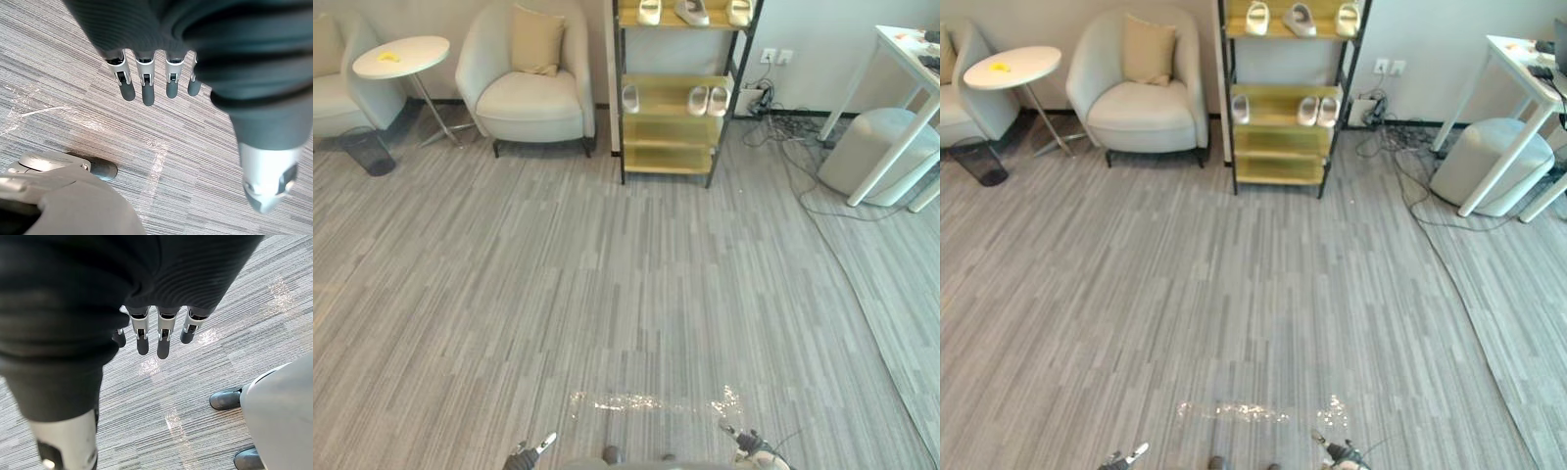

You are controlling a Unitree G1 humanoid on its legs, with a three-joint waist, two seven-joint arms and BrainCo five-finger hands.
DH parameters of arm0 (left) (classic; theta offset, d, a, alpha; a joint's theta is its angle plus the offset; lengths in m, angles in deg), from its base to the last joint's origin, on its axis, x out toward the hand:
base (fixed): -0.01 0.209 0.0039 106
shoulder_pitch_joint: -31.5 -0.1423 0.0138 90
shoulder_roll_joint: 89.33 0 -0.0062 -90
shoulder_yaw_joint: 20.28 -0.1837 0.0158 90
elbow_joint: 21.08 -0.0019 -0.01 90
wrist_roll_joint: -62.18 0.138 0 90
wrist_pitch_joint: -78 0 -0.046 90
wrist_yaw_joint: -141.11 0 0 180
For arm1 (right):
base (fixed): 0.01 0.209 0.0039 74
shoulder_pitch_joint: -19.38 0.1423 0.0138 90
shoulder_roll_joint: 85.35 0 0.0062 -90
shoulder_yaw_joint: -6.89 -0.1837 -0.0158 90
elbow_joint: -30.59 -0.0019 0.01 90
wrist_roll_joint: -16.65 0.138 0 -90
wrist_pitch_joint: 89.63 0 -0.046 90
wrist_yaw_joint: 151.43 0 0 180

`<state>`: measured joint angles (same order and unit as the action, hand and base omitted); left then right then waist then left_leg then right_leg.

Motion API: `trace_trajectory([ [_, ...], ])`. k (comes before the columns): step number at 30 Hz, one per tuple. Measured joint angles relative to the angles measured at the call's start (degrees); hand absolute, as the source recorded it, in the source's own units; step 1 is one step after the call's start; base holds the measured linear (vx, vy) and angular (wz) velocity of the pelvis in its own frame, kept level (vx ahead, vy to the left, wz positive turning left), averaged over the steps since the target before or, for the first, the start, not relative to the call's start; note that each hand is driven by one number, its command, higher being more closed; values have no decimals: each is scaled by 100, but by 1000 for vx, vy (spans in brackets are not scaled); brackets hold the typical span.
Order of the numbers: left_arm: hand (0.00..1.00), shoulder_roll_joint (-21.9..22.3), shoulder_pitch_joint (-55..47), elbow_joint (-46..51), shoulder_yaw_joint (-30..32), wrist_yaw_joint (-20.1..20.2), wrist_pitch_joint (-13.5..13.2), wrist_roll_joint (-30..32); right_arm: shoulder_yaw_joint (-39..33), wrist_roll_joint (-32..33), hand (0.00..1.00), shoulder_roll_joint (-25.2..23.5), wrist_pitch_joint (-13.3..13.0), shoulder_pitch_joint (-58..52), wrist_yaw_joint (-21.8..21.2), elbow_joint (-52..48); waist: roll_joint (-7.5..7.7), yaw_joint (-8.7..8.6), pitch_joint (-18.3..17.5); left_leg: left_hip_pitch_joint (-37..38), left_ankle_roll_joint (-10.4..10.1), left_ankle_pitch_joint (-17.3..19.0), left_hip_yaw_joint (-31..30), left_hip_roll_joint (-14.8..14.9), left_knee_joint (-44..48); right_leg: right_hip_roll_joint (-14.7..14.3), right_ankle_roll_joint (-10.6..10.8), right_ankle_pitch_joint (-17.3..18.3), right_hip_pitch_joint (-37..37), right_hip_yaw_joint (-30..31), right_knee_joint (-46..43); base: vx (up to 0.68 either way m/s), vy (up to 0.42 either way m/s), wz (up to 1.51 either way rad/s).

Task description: Organize the slippers on the shoe rack

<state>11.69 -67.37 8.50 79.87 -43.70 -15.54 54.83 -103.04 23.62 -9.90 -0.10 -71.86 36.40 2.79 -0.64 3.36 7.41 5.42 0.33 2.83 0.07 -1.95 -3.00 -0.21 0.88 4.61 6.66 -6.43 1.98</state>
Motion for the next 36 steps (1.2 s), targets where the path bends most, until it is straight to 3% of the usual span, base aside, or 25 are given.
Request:
trace_trajectory([
  [2,0,-27,77,22,4,-4,2,1,0,34,0,-37,-16,23,2,-61,28,-6,101,-360,-48,338,-42,16,692,10,22,86,-67,-106,-149,-22,-19,19],
  [5,0,65,112,148,139,-6,8,3,0,85,0,-53,-38,15,10,-210,-64,38,214,-958,-165,1069,133,258,2280,-122,-144,375,-107,-134,-490,-45,-15,2],
  [7,0,114,89,293,292,-14,14,0,49,204,0,-127,-60,-1,29,-400,-40,52,260,-1561,-220,1098,407,425,3625,-152,-286,581,-107,-130,-608,-29,0,-12],
  [8,0,155,81,380,434,-20,18,-4,57,217,0,-156,-57,9,53,-469,-47,127,313,-2068,-105,1122,455,597,4604,-178,-400,636,-56,-90,-706,57,26,-31],
  [10,0,163,80,428,441,-23,23,-3,89,219,0,-176,-56,13,105,-503,-57,190,324,-2362,-174,1308,428,794,4976,-167,-422,735,-48,20,-824,124,56,-31],
  [12,0,189,86,477,414,-46,20,-14,96,221,0,-176,-47,23,130,-503,-66,265,328,-2551,-322,1370,408,896,4557,-44,-330,840,3,153,-895,219,127,-32],
  [13,0,198,88,483,412,-67,16,-16,94,221,0,-176,-34,25,134,-503,-63,303,329,-2553,-353,1342,416,857,4148,57,-243,896,45,214,-900,338,254,-31],
  [15,0,280,67,473,396,-119,5,-16,91,219,0,-129,-31,44,145,-497,-145,317,281,-2445,-496,730,326,701,2918,223,66,1101,56,314,-938,329,280,-28],
  [17,0,148,105,438,350,-132,-33,-36,125,215,0,-223,-22,134,136,-383,81,400,223,-2323,-216,795,612,409,2723,525,161,1057,45,548,-899,397,268,-37],
  [18,0,123,177,392,370,-131,-51,-28,115,205,0,-292,-22,175,128,-401,148,487,220,-2275,-59,908,823,400,2796,624,197,1078,-38,584,-1175,404,213,-38],
  [20,0,131,210,398,354,-135,-52,-21,170,201,0,-334,-22,158,121,-426,167,595,221,-2042,35,1064,975,409,2805,687,273,1088,-193,617,-1761,359,175,-48],
  [21,0,106,201,409,283,-135,-50,-4,334,191,0,-383,-28,122,100,-462,177,609,216,-1616,120,1232,1083,407,2698,745,759,968,-548,640,-2981,384,174,-48],
  [23,0,56,228,418,169,-126,-50,-4,423,191,0,-411,-31,75,75,-495,180,567,217,-1284,152,1378,1071,412,2589,783,1212,714,-1064,657,-4317,430,130,-18],
  [24,0,52,326,424,169,-129,-48,-6,445,184,0,-408,-58,39,36,-574,210,538,218,-875,169,1528,1034,415,2476,933,1061,793,-1589,298,-5492,415,59,5],
  [26,0,62,378,425,182,-132,-48,-7,441,182,0,-413,-59,9,7,-649,192,509,231,-535,150,1587,997,443,2292,1070,803,929,-1846,-161,-5703,319,-3,14],
  [28,0,111,462,420,195,-132,-49,-7,440,179,0,-421,-69,63,-4,-671,188,405,257,-8,101,1610,923,590,1968,1118,421,1120,-2001,-952,-5032,342,-60,27],
  [29,0,167,481,413,194,-129,-53,-7,440,177,0,-419,-78,105,-5,-646,184,367,256,186,84,1601,912,680,1803,1061,341,1080,-2089,-1269,-4364,380,-100,23],
  [31,0,238,488,403,189,-119,-52,-2,440,172,0,-417,-78,194,-2,-635,191,298,256,413,51,1583,906,774,1558,900,121,660,-2291,-1536,-3079,385,-115,17],
  [33,0,266,493,407,262,-121,-58,-4,444,157,0,-416,-75,209,-3,-573,291,288,279,712,-210,1638,828,714,1415,701,-156,-398,-2351,-1418,-1902,457,-179,18],
  [34,0,298,541,328,373,-138,-46,-1,442,142,0,-342,-78,276,-8,-506,259,264,282,904,-358,1729,687,757,1401,604,-313,-673,-2364,-1281,-2095,501,-219,9],
  [36,0,465,545,263,463,-139,-51,10,428,68,0,-299,-85,368,-5,-477,7,274,199,966,-431,1686,418,1063,1510,412,-344,-193,-2375,-1425,-2377,539,-255,3],
])
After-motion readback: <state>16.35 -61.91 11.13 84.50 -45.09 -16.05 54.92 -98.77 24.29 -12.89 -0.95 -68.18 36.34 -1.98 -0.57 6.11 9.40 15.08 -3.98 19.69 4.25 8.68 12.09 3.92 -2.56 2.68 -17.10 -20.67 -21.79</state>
